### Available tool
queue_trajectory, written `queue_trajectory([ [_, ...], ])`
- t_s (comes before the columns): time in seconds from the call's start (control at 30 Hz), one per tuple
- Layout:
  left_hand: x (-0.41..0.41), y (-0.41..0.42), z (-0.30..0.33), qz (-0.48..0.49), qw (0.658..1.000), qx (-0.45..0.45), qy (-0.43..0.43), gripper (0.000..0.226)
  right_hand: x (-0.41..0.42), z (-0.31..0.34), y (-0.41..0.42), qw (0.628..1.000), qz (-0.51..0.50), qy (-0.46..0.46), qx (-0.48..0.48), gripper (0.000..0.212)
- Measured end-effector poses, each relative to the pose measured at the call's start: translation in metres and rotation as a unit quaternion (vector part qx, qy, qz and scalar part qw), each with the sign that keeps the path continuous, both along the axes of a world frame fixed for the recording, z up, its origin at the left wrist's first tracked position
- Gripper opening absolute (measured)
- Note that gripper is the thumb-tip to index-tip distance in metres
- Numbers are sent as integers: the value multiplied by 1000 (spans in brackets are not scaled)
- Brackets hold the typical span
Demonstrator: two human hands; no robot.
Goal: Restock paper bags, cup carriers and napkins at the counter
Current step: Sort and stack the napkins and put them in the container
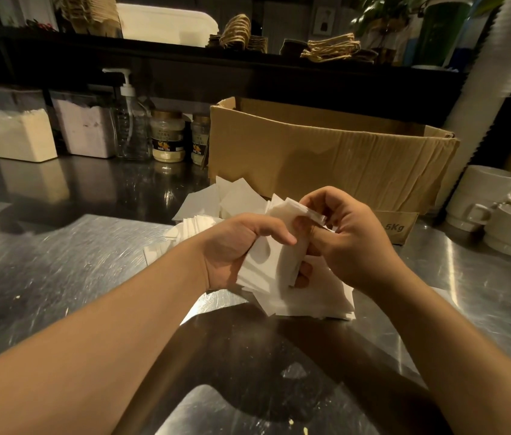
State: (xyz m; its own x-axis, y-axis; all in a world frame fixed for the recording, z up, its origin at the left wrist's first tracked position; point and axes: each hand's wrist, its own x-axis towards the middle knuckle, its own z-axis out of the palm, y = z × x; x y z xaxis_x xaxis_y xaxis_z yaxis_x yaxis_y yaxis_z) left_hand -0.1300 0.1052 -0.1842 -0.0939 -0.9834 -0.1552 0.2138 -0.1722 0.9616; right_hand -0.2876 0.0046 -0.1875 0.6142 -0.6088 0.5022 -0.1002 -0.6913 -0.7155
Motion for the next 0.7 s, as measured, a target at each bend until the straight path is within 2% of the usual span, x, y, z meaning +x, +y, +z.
queue_trajectory([
  [0.1,-1,1,1,5,1000,0,-10,43,2,-1,1,999,-23,-6,-29,22],
  [0.2,0,1,1,-8,1000,0,-2,45,1,4,6,998,-21,-60,-26,14],
  [0.3,-1,1,2,-9,999,-15,33,32,-5,11,9,988,18,-141,61,8],
  [0.4,0,-1,1,11,998,-27,64,53,-11,19,5,958,65,-190,203,17],
  [0.47,4,-3,2,59,997,-24,38,57,-14,24,4,937,102,-183,279,9],
  [0.53,7,-5,0,87,996,-23,5,61,-15,24,6,933,124,-156,299,8],
  [0.63,3,-4,0,82,997,-6,-10,61,-11,21,12,952,114,-109,262,12],
  [0.7,1,-4,-1,75,997,3,0,61,-7,18,17,972,62,-71,214,13],
])
